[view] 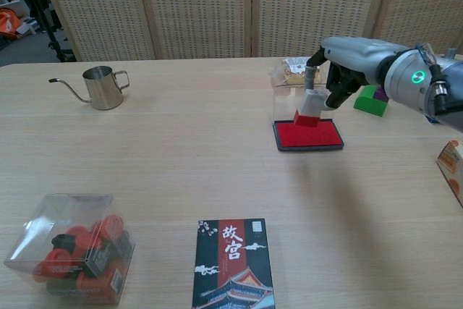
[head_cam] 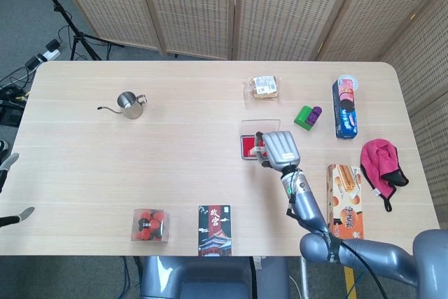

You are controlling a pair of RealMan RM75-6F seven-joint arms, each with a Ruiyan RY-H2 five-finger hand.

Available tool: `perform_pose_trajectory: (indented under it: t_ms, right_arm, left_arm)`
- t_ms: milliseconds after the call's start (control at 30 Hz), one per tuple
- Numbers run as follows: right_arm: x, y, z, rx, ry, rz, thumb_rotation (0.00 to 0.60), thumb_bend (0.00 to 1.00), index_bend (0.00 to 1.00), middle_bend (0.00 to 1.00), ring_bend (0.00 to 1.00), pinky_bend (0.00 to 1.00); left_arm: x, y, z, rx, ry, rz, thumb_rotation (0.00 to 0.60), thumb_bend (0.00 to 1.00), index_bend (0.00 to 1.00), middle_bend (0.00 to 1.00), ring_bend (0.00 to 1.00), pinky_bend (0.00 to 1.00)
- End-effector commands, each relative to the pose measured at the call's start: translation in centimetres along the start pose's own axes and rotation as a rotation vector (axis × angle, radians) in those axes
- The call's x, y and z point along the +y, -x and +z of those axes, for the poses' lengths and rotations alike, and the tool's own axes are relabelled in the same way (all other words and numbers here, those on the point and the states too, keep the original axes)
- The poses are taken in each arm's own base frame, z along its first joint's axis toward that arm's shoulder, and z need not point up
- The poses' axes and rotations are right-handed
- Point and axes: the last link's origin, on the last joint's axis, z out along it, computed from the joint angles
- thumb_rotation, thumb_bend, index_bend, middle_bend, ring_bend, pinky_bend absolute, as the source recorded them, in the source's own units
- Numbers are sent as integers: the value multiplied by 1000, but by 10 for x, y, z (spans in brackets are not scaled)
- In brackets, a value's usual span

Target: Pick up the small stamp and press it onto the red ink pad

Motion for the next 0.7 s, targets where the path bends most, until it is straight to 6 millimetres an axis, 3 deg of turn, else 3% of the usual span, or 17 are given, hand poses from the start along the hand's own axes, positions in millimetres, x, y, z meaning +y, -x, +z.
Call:
perform_pose_trajectory:
  t_ms: [33,300,700]
  right_arm:
    - [6,8,8,-15,15,15,600,602,508,985,1000,1000]
    - [4,21,23,-30,32,17,600,620,512,985,1000,1000]
    - [10,22,40,-30,74,-35,600,620,512,985,1000,1000]
  left_arm:
    - [1,1,1,-4,9,-2,600,0,0,0,0,0]
    - [0,4,5,-18,0,-8,600,0,0,0,0,0]
    - [-2,5,10,-27,-16,-12,600,0,0,0,0,0]
